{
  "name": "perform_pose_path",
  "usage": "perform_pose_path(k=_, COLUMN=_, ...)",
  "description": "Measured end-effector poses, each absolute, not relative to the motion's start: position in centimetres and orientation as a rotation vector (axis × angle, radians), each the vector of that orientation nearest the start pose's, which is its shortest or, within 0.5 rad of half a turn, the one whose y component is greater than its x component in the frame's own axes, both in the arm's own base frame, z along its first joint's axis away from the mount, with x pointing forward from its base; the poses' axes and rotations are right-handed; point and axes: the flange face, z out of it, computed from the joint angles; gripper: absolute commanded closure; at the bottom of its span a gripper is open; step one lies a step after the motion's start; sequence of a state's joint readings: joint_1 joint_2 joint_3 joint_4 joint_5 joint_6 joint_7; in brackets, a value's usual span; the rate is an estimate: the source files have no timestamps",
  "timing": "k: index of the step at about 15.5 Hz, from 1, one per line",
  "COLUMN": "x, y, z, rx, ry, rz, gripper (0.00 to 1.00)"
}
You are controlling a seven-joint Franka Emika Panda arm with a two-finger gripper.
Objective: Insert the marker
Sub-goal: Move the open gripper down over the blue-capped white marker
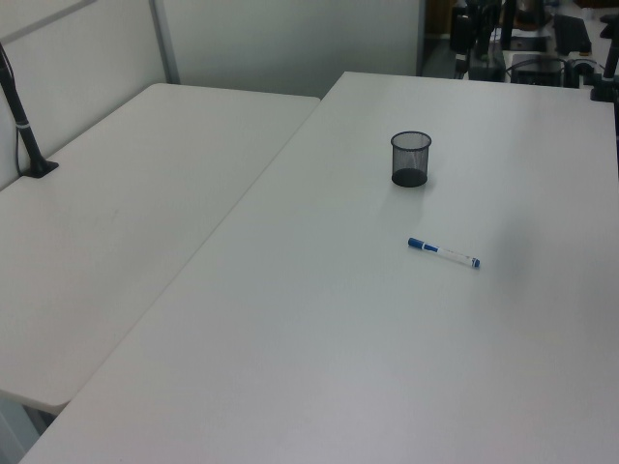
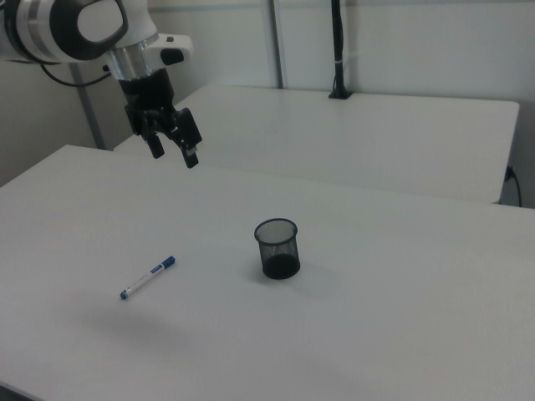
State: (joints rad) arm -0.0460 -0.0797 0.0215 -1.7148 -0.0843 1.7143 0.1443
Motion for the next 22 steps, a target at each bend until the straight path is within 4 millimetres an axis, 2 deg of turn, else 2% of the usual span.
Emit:
perform_pose_path(k=11, x=54.2, y=-1.9, z=61.2, rx=-3.211, ry=0.244, rz=-0.134, gripper=0.0)
perform_pose_path(k=15, x=54.2, y=-1.9, z=60.8, rx=-3.223, ry=0.091, rz=-0.115, gripper=0.0)
perform_pose_path(k=18, x=54.4, y=-1.5, z=58.9, rx=-3.225, ry=-0.137, rz=-0.043, gripper=0.0)
perform_pose_path(k=20, x=55.0, y=0.4, z=56.9, rx=-3.218, ry=-0.243, rz=0.017, gripper=0.0)
perform_pose_path(k=22, x=55.6, y=3.2, z=54.5, rx=-3.216, ry=-0.237, rz=0.081, gripper=0.0)
